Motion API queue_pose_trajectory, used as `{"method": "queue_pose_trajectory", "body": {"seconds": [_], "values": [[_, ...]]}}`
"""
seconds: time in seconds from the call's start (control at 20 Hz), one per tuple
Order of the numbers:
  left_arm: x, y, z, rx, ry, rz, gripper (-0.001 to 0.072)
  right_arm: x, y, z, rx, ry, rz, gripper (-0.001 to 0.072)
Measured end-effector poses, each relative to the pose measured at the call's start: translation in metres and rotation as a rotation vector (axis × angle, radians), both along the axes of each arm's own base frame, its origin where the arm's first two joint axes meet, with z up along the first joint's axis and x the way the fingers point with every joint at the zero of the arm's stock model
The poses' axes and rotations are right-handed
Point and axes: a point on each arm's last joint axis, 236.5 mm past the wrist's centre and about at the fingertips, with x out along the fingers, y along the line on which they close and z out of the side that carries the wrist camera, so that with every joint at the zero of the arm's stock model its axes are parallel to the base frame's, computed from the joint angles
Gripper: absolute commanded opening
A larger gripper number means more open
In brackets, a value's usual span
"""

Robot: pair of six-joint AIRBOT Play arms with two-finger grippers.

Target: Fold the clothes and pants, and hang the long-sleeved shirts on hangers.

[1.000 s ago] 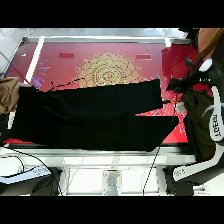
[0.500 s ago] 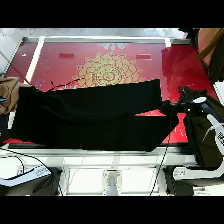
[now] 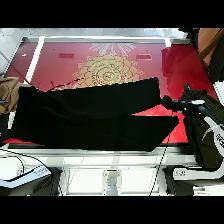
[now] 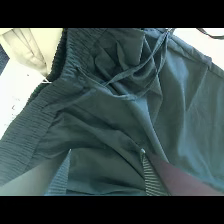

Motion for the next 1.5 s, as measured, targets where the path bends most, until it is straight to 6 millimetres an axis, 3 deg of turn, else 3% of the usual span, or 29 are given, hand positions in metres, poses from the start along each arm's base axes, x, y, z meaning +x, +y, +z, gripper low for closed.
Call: {"method": "queue_pose_trajectory", "body": {"seconds": [0.1, 0.2, 0.25, 0.4, 0.5, 0.55, 0.65, 0.7, 0.75, 0.8, 0.95, 1.05, 1.1, 1.2, 1.4, 1.5], "values": [[0.000, 0.000, 0.000, 0.000, 0.001, 0.000, 0.0478, 0.016, -0.001, 0.017, -0.017, -0.053, 0.002, 0.0014], [0.000, 0.000, 0.000, 0.001, 0.001, 0.000, 0.0478, 0.038, -0.004, 0.048, -0.036, -0.133, 0.012, 0.0012], [0.000, 0.000, 0.000, 0.001, 0.002, 0.000, 0.0478, 0.049, -0.004, 0.069, -0.047, -0.181, 0.024, 0.0012], [0.000, 0.000, 0.000, 0.001, 0.002, 0.000, 0.0478, 0.079, -0.008, 0.158, -0.143, -0.364, 0.081, 0.0012], [0.000, 0.000, 0.000, 0.002, 0.002, -0.001, 0.0478, 0.079, 0.000, 0.197, -0.201, -0.401, 0.153, 0.0014], [0.000, 0.000, 0.000, 0.002, 0.002, -0.001, 0.0478, 0.073, 0.007, 0.199, -0.217, -0.372, 0.203, 0.0014], [0.000, 0.000, 0.000, 0.003, 0.002, -0.003, 0.0479, 0.044, 0.025, 0.174, -0.224, -0.226, 0.319, 0.0027], [-0.001, 0.000, 0.000, 0.003, 0.002, -0.003, 0.0479, 0.025, 0.031, 0.151, -0.214, -0.128, 0.362, 0.0143], [-0.001, 0.000, 0.000, 0.003, 0.002, -0.003, 0.0480, 0.004, 0.033, 0.125, -0.202, -0.025, 0.386, 0.0379], [-0.001, 0.000, 0.000, 0.003, 0.002, -0.003, 0.0483, -0.015, 0.032, 0.101, -0.195, 0.067, 0.394, 0.0468], [-0.002, 0.004, -0.001, 0.013, 0.004, 0.001, 0.0491, -0.073, 0.032, 0.047, -0.138, 0.306, 0.405, 0.0462], [-0.006, 0.011, 0.000, 0.023, 0.003, 0.020, 0.0491, -0.097, 0.031, 0.036, -0.114, 0.387, 0.409, 0.0462], [-0.010, 0.016, 0.001, 0.028, 0.000, 0.035, 0.0492, -0.100, 0.027, 0.037, -0.116, 0.396, 0.396, 0.0462], [-0.020, 0.027, 0.005, 0.039, -0.005, 0.074, 0.0491, -0.089, 0.013, 0.047, -0.147, 0.348, 0.343, 0.0451], [-0.038, 0.045, 0.013, 0.056, -0.015, 0.144, 0.0491, -0.024, -0.026, 0.078, -0.232, 0.150, 0.156, 0.0451], [-0.043, 0.050, 0.014, 0.062, -0.016, 0.164, 0.0491, 0.003, -0.038, 0.083, -0.238, 0.113, 0.113, 0.0451]]}}
